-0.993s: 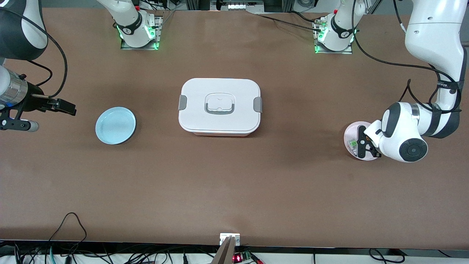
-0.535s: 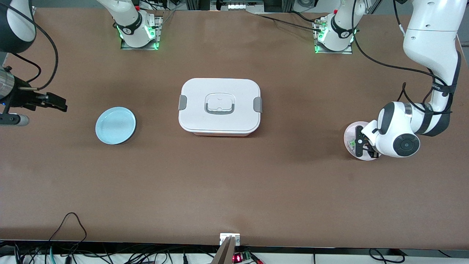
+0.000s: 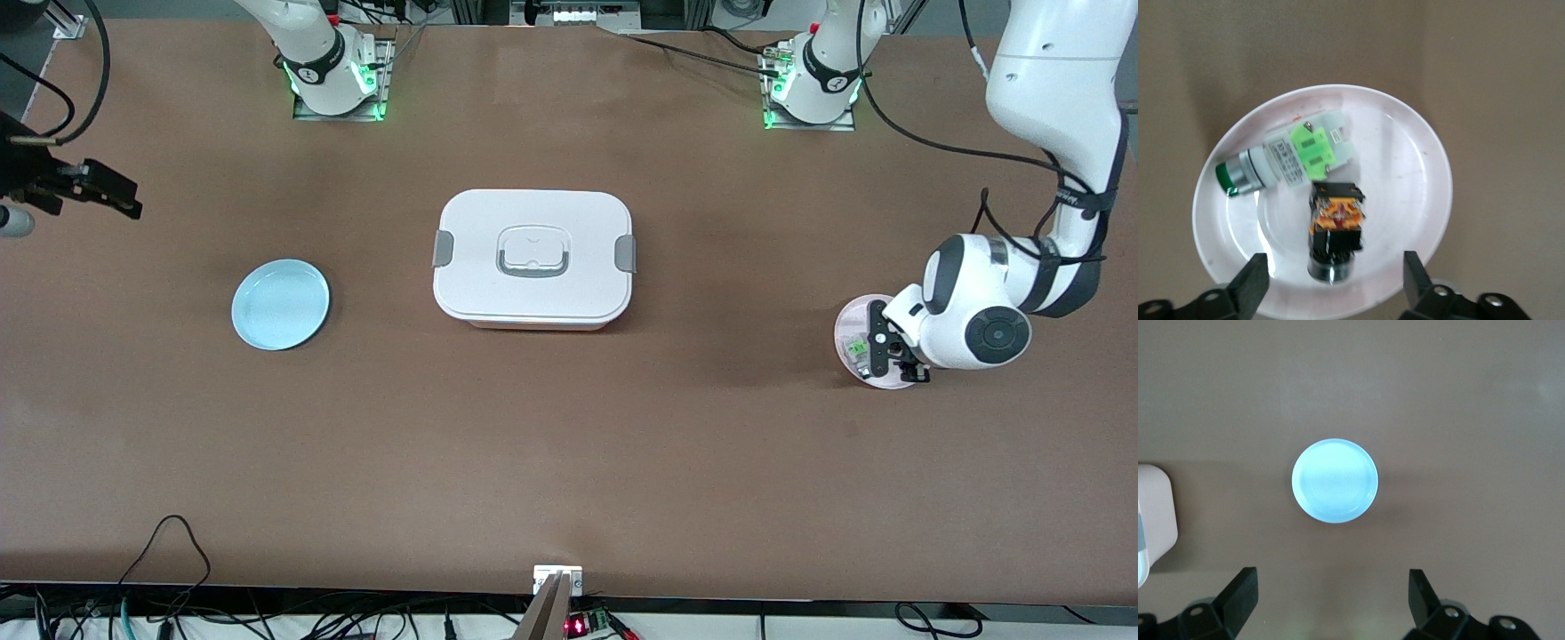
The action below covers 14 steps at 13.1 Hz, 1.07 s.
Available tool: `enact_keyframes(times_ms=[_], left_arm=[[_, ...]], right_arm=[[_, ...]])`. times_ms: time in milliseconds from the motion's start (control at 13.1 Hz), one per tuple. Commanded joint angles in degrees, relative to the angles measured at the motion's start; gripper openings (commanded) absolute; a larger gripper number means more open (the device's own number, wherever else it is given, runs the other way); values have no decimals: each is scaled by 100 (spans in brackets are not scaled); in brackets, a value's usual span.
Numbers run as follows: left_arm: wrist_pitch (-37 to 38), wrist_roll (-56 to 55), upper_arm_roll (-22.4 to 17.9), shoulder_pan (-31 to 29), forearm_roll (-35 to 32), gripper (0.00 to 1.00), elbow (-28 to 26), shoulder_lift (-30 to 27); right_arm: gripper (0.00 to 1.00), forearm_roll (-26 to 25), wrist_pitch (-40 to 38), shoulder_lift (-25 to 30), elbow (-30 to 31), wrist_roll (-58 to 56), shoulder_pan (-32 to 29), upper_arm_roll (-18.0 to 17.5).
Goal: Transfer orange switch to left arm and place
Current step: 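Carry the switch to the pink plate with the left gripper while the right retracts, then lower the switch onto the pink plate and open the left gripper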
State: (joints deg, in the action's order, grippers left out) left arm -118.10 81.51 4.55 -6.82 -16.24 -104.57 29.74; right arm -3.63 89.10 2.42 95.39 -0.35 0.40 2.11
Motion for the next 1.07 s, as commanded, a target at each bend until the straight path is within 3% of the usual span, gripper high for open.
enact_keyframes(times_ms=[0,153,382,611,916,993], left_arm=[[768,-668,73,32,-117,100,-125,-801],[1427,-1345,282,32,-55,100,181,-1066],[2858,-2968,695,32,278,100,1059,-1321],[3792,-4701,916,58,628,100,1955,-1313],[3594,-5997,794,137,1070,100,1503,-2137],[3157,-6059,541,294,1157,100,1162,-2435]], right_arm=[[100,29,-182,241,191,-18,-5,-1],[100,29,-191,303,191,-9,-5,8],[100,38,-244,356,200,-9,-5,26],[100,38,-367,400,182,26,-5,26],[100,38,-367,408,173,88,-5,61],[100,38,-367,408,173,88,-5,79]])
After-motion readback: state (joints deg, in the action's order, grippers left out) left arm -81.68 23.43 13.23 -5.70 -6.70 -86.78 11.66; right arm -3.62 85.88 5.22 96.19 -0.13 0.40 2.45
